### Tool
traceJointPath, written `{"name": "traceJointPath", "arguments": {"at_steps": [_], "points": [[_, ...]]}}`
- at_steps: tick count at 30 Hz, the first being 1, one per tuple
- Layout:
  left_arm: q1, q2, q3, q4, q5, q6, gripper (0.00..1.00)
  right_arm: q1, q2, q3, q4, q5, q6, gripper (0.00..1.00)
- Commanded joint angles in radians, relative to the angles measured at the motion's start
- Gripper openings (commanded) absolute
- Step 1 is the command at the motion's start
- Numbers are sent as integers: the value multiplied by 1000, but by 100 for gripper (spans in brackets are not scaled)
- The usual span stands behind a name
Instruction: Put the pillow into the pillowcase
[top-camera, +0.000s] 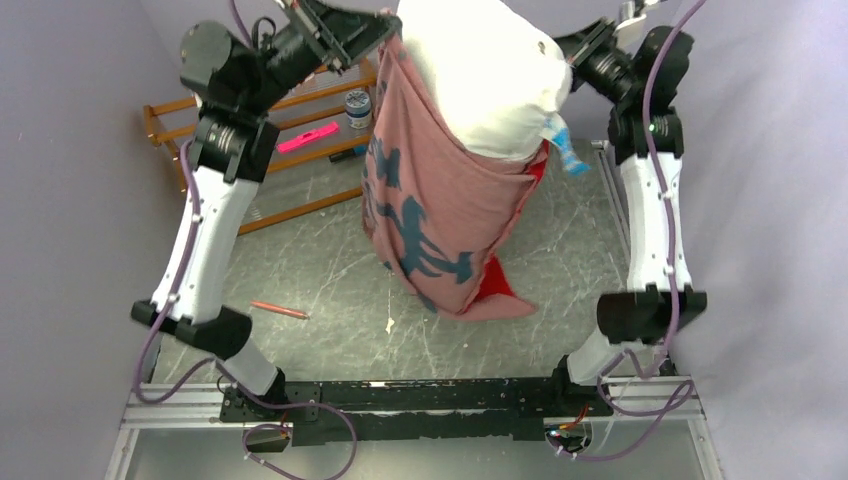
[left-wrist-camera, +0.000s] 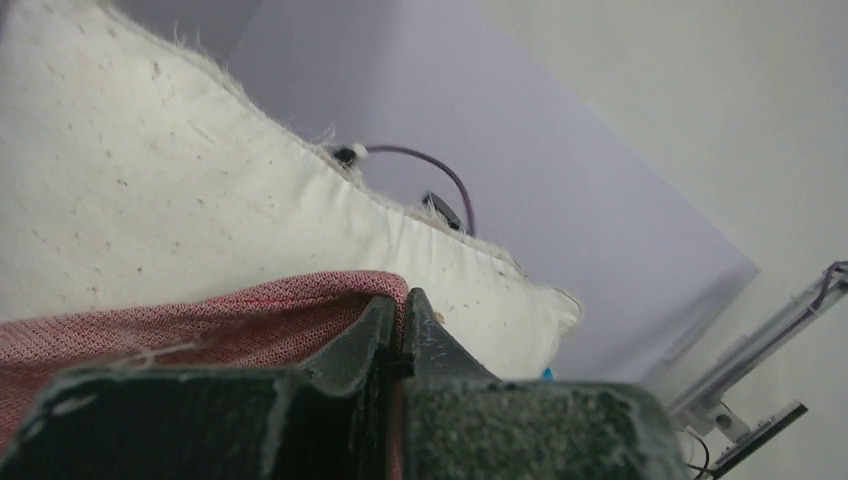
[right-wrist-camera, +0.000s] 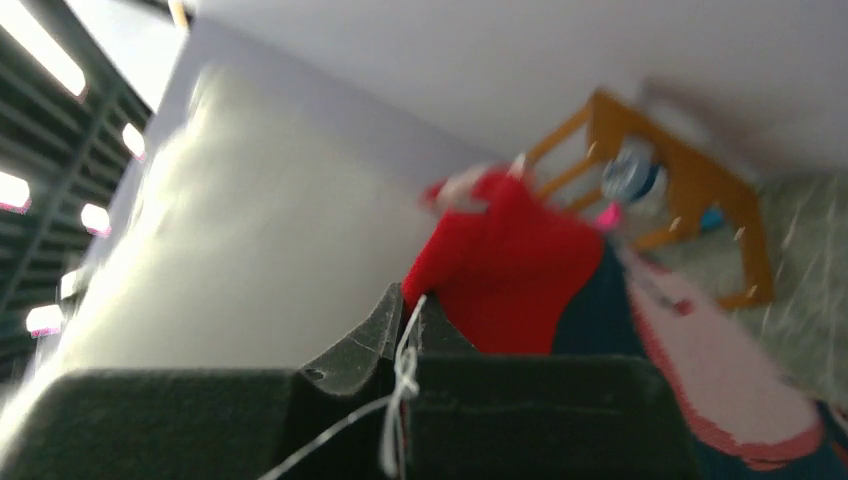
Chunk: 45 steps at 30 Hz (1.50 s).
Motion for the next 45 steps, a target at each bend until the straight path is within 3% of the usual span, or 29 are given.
{"name": "traceJointPath", "arguments": {"at_steps": [1, 3, 6, 12, 15, 18, 22, 24, 27, 31, 37, 41, 45], "points": [[89, 179, 192, 117, 32, -95, 5, 112, -312, -206, 29, 51, -167, 0], [102, 191, 189, 163, 67, -135, 5, 107, -347, -224, 24, 87, -187, 0], [95, 90, 74, 122, 56, -57, 5, 74, -272, -32, -20, 120, -188, 0], [59, -234, -242, 98, 17, 21, 5, -97, 18, 278, 280, 53, 271, 0], [60, -300, -303, 158, 17, -32, 5, -122, 109, 418, 279, 37, 318, 0], [65, -211, -191, 217, 61, -101, 5, -122, 21, 278, 262, 4, 250, 0], [101, 70, 268, 114, 54, -117, 5, -104, -171, 17, 218, -28, 99, 0], [153, 203, 362, 193, 78, -234, 5, -88, -236, -46, 190, -47, 40, 0], [191, 219, 263, 356, 99, -363, 5, -87, -285, -96, 246, -59, 57, 0], [192, 78, 60, 355, 114, -275, 5, -89, -227, 2, 324, 12, 135, 0], [189, -162, -119, 294, 107, -182, 5, -122, -43, 207, 453, 172, 428, 0], [190, -182, -20, 196, 86, -122, 5, -186, 72, 354, 519, 183, 573, 0], [206, -94, 136, 48, 40, -43, 5, -299, 7, 207, 612, 134, 657, 0]]}}
